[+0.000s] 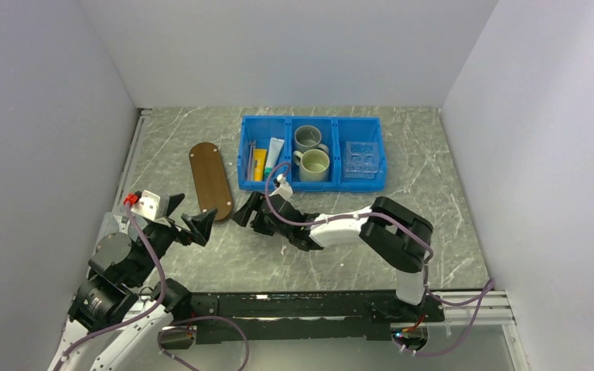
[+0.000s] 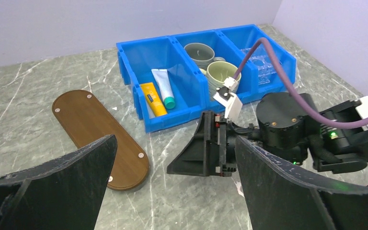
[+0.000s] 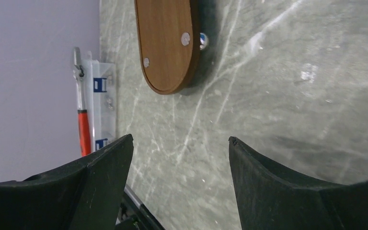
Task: Prepare toiletry sets of a toothbrush and toothpaste on the tray
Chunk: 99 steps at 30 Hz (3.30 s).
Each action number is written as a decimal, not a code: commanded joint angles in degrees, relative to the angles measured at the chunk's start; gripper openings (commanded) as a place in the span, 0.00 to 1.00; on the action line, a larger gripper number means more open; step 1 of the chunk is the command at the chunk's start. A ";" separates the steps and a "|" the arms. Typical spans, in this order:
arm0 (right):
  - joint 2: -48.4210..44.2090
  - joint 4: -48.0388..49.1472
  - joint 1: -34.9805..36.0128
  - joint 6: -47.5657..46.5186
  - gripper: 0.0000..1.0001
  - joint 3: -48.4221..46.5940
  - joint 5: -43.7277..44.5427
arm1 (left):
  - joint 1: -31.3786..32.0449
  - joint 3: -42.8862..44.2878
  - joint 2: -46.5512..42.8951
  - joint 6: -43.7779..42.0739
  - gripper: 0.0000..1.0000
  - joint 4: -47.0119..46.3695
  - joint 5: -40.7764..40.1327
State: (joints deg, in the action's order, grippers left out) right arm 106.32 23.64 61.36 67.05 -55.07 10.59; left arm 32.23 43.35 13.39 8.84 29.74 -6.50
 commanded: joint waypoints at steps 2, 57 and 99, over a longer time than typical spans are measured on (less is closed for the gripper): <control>3.68 9.09 0.60 5.15 0.74 -4.06 2.14 | -1.00 0.16 -0.38 0.29 0.99 -2.69 2.34; 23.95 20.43 -0.35 14.33 0.25 -14.91 2.22 | -4.67 -0.40 0.41 0.87 0.99 -4.13 7.64; -0.55 25.23 -10.72 1.83 0.00 17.34 -43.09 | -5.18 -0.29 1.55 0.74 0.99 -3.63 6.97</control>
State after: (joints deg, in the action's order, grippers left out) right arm 109.71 50.28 51.64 73.67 -40.05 -22.37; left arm 27.29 43.29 14.17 9.28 27.68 0.16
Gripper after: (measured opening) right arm 0.130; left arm 0.992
